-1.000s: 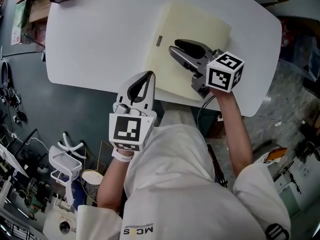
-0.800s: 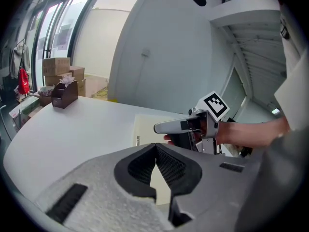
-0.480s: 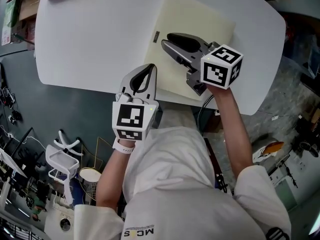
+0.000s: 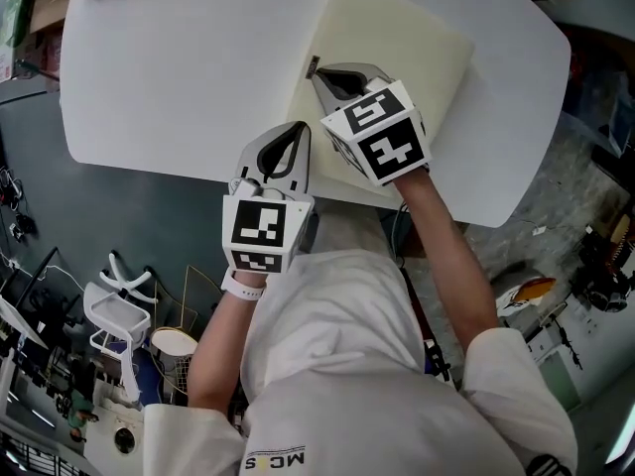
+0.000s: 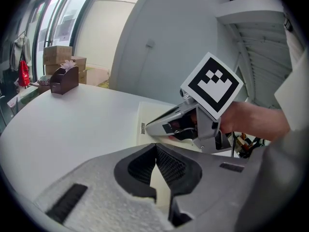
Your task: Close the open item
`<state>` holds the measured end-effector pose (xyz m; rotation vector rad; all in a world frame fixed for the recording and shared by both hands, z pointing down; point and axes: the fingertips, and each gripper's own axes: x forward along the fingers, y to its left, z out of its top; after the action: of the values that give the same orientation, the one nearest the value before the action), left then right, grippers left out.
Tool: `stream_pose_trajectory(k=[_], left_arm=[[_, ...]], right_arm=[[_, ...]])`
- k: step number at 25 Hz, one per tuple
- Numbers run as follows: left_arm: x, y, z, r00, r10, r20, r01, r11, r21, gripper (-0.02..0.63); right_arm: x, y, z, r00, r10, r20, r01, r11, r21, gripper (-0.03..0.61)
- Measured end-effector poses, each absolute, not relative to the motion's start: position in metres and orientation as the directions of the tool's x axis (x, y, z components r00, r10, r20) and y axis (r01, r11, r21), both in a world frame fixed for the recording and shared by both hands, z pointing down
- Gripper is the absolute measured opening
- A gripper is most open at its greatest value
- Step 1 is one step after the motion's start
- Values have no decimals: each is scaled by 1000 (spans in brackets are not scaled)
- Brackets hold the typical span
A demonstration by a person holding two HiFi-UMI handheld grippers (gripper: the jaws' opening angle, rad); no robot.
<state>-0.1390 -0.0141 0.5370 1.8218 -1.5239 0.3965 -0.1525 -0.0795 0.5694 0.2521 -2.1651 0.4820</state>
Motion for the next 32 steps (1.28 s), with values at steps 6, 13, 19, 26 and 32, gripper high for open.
stream_pose_trajectory(k=[6,13,19,26,32], left_arm=[[-145,-12,537,243,-729,640,-944,-27,328,25],[-149,-11,530,240,-732,637,-948,-37,315,25],[-148,-11,515,234,-747,622,-954,-54,293,25],[-141,-9,482,223,-778,587,-959,-67,274,25],[-132,-5,444,213,-807,550,-963,-80,257,25]], right_arm=[[-151,-80,575,-581,54,812,-366,874,-320,14],[-151,-81,565,-599,45,799,-349,884,-311,14],[-129,-84,539,-677,-27,735,-409,845,-345,14],[-96,-86,489,-769,-176,615,-440,843,-309,14],[-67,-83,431,-834,-263,486,-446,840,-310,14]])
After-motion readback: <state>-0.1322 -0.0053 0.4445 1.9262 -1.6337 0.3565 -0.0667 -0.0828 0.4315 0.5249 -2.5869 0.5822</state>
